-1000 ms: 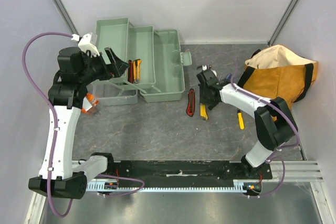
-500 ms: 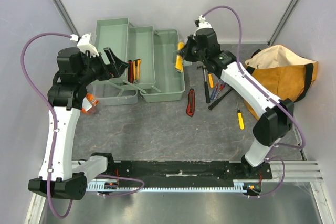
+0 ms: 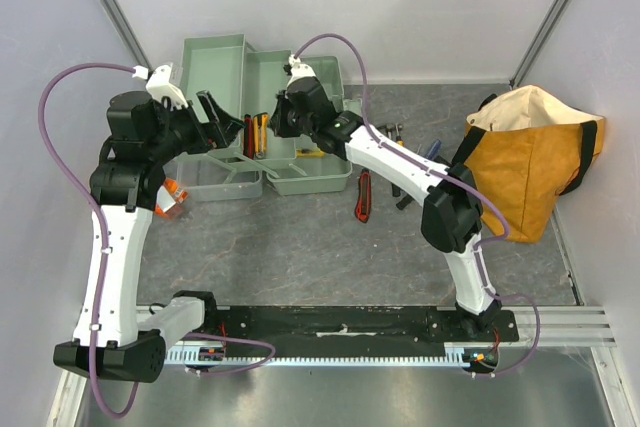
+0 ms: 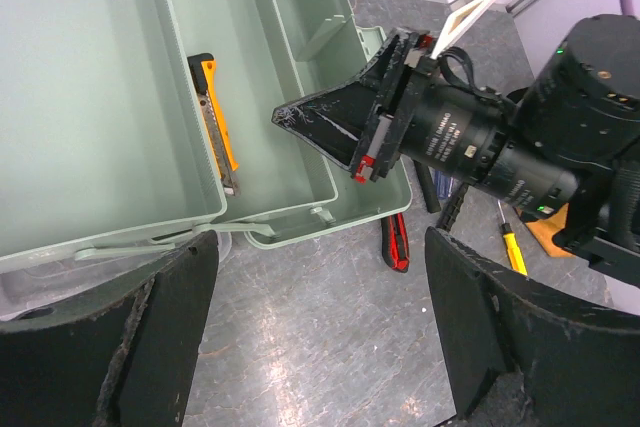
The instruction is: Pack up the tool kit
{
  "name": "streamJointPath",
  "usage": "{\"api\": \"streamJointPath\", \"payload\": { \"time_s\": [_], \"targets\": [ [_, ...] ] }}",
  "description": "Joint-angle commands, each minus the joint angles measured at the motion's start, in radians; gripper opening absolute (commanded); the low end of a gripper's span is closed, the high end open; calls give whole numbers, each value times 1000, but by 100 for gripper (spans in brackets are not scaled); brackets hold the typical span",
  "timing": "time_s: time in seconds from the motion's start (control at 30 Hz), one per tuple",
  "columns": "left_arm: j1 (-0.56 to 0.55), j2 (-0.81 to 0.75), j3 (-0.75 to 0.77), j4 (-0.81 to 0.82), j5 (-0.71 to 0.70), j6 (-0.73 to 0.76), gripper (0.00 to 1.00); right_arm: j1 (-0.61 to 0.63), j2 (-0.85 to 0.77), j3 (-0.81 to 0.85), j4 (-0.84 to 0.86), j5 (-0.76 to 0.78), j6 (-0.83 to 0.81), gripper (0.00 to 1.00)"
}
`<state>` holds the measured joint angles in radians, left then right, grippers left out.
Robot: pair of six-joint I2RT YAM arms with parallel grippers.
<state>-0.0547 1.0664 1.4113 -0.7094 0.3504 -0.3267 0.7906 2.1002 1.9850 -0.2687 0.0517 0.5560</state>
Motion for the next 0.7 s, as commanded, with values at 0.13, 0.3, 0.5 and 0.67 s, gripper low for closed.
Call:
{"api": "streamJointPath", "payload": {
  "time_s": [0.13, 0.3, 0.5, 0.67],
  "targets": [
    [-4, -14, 17, 13, 24, 8, 89, -17, -55, 11, 22, 215, -71, 3],
    [-4, -2, 34, 13, 36, 3, 88, -27, -71, 23, -29, 293, -114, 21],
    [-5, 6, 52, 14, 38, 6, 88, -154, -95, -89, -49, 50, -142, 47],
    [-5, 26, 63, 31, 41, -6, 88, -183, -19, -74, -118, -43, -303, 55]
  ]
}}
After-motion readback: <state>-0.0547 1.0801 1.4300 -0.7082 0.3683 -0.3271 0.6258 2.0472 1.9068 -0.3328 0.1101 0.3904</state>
